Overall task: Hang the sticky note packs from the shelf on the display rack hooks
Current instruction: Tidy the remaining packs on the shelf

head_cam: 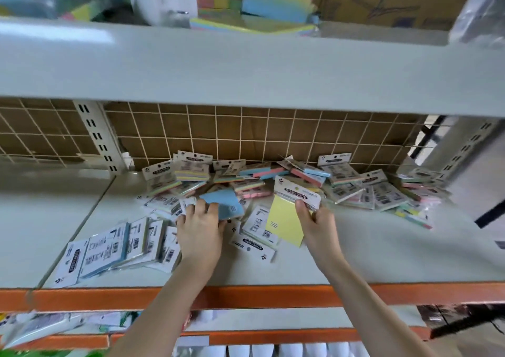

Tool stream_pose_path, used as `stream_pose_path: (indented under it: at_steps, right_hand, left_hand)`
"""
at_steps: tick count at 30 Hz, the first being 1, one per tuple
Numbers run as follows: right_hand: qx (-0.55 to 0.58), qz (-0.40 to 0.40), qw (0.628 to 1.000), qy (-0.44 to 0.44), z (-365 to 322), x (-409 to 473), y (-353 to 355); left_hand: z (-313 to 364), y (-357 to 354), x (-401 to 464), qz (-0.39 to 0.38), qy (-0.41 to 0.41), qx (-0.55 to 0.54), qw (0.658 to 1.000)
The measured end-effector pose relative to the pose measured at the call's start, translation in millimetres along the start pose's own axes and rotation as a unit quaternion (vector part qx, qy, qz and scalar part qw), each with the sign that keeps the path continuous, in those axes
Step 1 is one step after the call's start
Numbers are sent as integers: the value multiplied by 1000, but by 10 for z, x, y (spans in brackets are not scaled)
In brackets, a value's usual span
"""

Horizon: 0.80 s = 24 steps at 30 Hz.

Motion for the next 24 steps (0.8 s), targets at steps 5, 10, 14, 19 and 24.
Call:
stream_pose_path:
  at_steps: [5,10,14,19,24]
  right_hand:
    - [5,-45,999,-5,33,-52,202]
    - [12,-67,995,-67,195,-51,374]
    - [89,-91,983,-135,343,-104,532]
    - [368,-154,875,-273,520,-229,907]
    - [395,-145,870,-256,876,-364,1669]
  left_hand:
    - [225,159,-141,54,-71,-13,996]
    - [536,427,-340,204,-123,-52,970]
    - [985,576,-549,249,-236,-129,931]
    - [1645,514,-800,146,-370,-198,896]
    - [2333,401,-980,64,-403,-212,888]
Point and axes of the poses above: each hand's wrist, its own x-axis towards the middle knuckle, its own y-axis out of the back of the hand, z = x × y, the point moved 4 cm from there along x, towards the middle knuckle, and after that the axes turned 10 degrees about -x, right-handed, at the moved point
